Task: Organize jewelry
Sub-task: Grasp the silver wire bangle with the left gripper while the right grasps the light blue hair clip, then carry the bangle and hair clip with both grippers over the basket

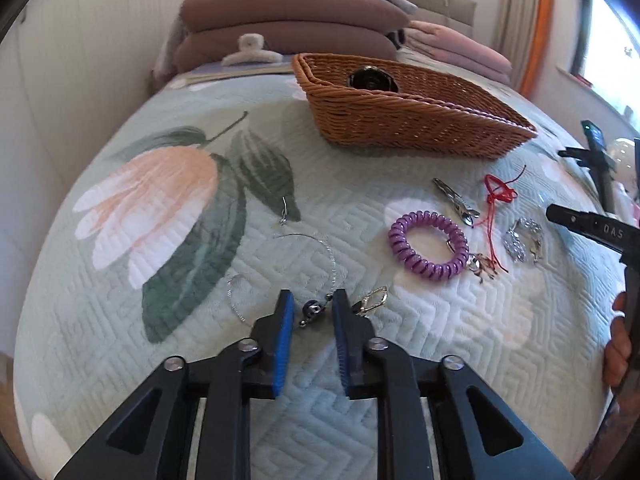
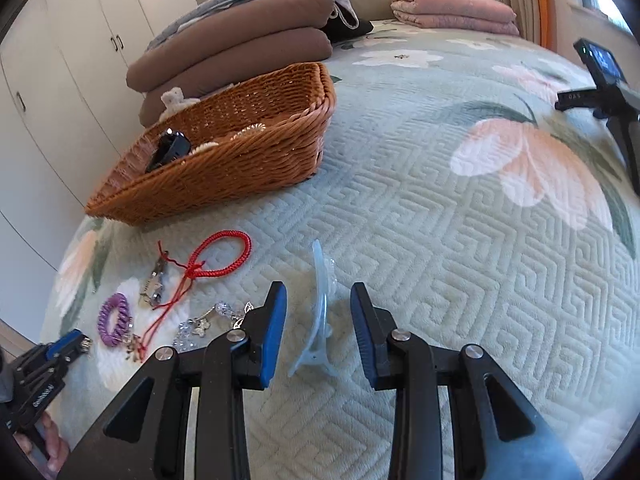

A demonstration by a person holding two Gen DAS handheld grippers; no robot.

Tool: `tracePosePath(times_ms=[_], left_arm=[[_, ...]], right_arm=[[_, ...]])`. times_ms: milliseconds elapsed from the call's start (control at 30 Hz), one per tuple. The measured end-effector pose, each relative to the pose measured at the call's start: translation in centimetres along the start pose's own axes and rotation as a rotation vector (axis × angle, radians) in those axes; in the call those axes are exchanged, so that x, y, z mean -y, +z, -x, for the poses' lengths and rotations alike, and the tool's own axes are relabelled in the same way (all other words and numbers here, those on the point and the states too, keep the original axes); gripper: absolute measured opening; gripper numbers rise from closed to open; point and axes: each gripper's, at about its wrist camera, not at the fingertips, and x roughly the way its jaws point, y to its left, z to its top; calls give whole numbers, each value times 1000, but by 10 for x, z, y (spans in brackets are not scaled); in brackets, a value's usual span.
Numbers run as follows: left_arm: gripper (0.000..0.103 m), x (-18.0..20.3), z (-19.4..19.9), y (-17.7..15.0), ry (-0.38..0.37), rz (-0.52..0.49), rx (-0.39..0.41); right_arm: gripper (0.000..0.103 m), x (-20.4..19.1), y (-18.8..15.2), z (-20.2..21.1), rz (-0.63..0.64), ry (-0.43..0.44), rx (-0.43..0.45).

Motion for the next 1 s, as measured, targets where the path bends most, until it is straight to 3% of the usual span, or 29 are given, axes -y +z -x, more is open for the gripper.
tracePosePath(times_ms=[133, 167, 200, 500, 667, 867, 1000], left_arm=[[10, 4, 3, -2, 25, 26, 20], [10, 3, 3, -2, 21, 33, 24], [10, 2, 4, -2, 11, 37, 31], [10, -11, 16, -3, -122, 86, 68], [10, -16, 40, -4, -244, 86, 189], [10, -7, 67, 4, -276, 30, 304], [10, -4, 78, 12, -269, 4, 340]], right_arm=[[33, -12, -5, -3, 60, -74, 13], [27, -14, -6, -3, 69, -90, 17], [12, -15, -6, -3, 75, -95, 21], [12, -7, -10, 13, 49, -16, 82], [12, -12, -9, 30, 59, 9, 132], [12, -22, 1, 48, 70, 45, 175], [12, -25, 12, 55, 87, 50, 202]])
